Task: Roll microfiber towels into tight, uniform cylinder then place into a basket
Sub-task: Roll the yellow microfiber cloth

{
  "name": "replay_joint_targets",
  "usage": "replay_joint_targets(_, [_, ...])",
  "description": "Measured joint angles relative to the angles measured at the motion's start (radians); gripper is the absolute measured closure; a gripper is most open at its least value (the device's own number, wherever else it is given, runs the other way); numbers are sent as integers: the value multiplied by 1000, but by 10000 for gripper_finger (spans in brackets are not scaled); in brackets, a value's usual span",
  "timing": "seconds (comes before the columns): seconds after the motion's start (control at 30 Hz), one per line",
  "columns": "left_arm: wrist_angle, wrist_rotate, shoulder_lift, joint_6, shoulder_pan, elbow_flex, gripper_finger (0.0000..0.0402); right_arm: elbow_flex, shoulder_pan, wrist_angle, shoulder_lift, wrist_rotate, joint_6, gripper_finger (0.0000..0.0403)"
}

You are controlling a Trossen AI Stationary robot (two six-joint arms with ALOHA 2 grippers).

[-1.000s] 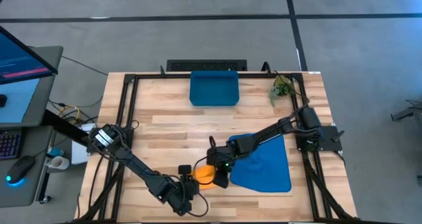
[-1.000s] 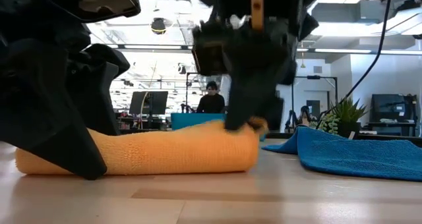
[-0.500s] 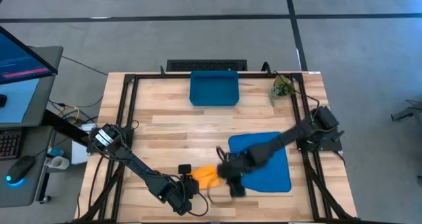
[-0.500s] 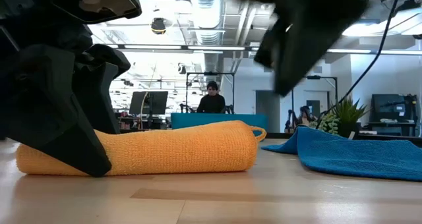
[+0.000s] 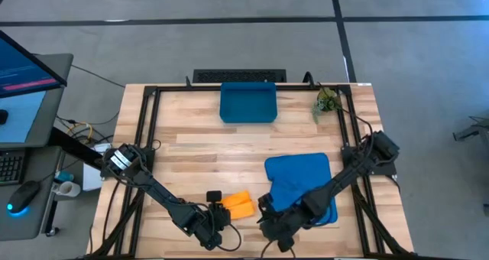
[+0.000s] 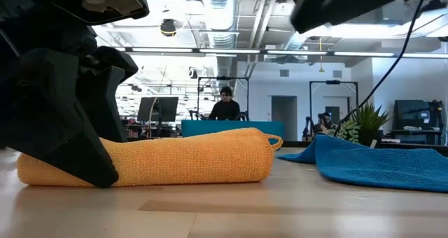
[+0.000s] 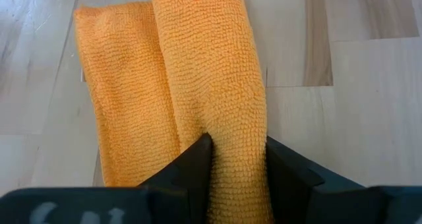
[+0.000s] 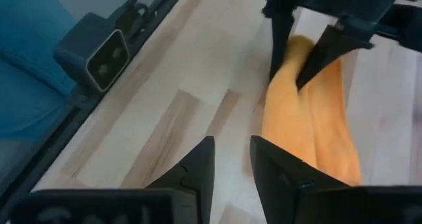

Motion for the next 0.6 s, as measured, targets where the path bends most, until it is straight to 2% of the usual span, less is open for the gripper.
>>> replay_joint_targets(0.23, [1, -5, 0, 1, 0, 0, 288, 0, -38, 69, 0, 1, -83, 257])
replay_joint_targets(0.47, [3, -12, 1, 1, -2, -1, 288, 5, -43, 187, 104, 3, -203, 200])
replay_joint_targets(0.6, [3, -19, 1, 1, -2, -1, 288, 1, -44, 201, 154, 46, -241, 185])
